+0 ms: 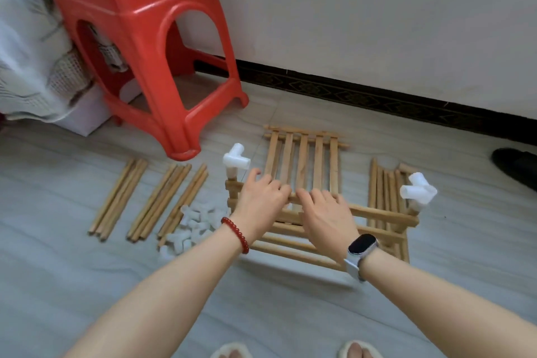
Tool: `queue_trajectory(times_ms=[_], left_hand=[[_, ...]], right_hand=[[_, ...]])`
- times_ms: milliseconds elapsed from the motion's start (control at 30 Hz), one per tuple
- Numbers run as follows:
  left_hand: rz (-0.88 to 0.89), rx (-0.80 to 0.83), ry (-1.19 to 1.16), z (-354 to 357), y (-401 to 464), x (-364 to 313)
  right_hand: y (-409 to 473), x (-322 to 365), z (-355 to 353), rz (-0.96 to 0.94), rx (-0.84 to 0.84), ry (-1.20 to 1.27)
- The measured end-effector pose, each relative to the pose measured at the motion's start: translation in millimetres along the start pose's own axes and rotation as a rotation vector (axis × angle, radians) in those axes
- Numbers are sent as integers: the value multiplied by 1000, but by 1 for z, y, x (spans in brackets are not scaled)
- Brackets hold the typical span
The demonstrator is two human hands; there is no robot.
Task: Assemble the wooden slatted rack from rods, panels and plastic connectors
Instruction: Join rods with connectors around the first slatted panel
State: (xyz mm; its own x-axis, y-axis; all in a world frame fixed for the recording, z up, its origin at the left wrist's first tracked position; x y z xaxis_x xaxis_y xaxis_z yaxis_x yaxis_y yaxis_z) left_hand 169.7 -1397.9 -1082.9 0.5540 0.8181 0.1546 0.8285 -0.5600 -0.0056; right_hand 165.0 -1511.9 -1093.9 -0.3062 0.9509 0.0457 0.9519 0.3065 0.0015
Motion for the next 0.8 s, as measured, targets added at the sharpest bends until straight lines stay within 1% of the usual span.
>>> queue_trajectory(times_ms=[100, 133, 233, 267, 300, 333, 367, 400, 433, 467, 500, 533, 567, 600, 633, 667, 700, 733, 767, 800], left_hand=[[-21, -132, -37, -1, 11, 16], [-16, -229, -20, -8, 11, 21], [20, -666, 29, -29, -7, 29], [44, -763, 38, -31, -17, 31], [45, -818, 42, -32, -29, 36], [4, -839, 29, -32, -40, 42], [-94, -847, -9, -30, -51, 51], [-239, -848, -68, -28, -63, 64], [-420, -848, -159, -25, -75, 77], [-610, -846, -297, -20, -87, 90], [-769, -841, -507, -12, -96, 100], [-868, -847, -776, -6, -100, 106], [-910, -863, -1062, -2, -99, 107], [-908, -859, -1313, 2, -93, 105], [-876, -835, -1444, 2, -88, 102], [-817, -809, -1461, -2, -81, 99], [-769, -822, -1397, -10, -76, 98], [-757, -848, -1340, -18, -73, 99], [-728, -876, -1309, -27, -69, 99], [-662, -887, -1284, -37, -65, 98]], right_hand=[[39, -4, 4, -28, 50, 50], [49, -3, 1, -56, 71, 68], [67, -10, -20, -89, 23, 168], [73, -15, -28, -74, 12, 228], [79, -21, -35, -44, 25, 300], [85, -28, -42, -10, 46, 388], [90, -35, -48, 24, 57, 480], [93, -42, -54, 53, 52, 574], [94, -47, -59, 77, 38, 665], [94, -52, -63, 98, 21, 745], [92, -55, -63, 121, 4, 812], [88, -56, -62, 148, -7, 872], [85, -56, -58, 176, -12, 932], [81, -55, -51, 210, -7, 983], [77, -53, -43, 251, 3, 1025], [72, -51, -34, 297, 19, 1065], [68, -47, -24, 358, 53, 1103], [64, -44, -12, 421, 108, 1128], [58, -41, 0, 476, 181, 1105], [53, -38, 10, 492, 255, 998]])
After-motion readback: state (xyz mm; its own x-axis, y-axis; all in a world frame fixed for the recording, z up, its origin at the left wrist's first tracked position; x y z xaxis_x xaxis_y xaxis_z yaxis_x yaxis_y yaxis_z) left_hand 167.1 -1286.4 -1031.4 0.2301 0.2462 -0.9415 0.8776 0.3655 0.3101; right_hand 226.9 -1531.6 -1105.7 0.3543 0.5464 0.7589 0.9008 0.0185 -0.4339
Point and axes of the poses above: each hand's wrist, its own y-axis towards the middle knuckle, its own z-axis out of the palm, x = y × z, the point moved 5 cm from there along y, towards the middle knuckle, and after that the axes turned 14 degrees about z, right-handed, at the moved point
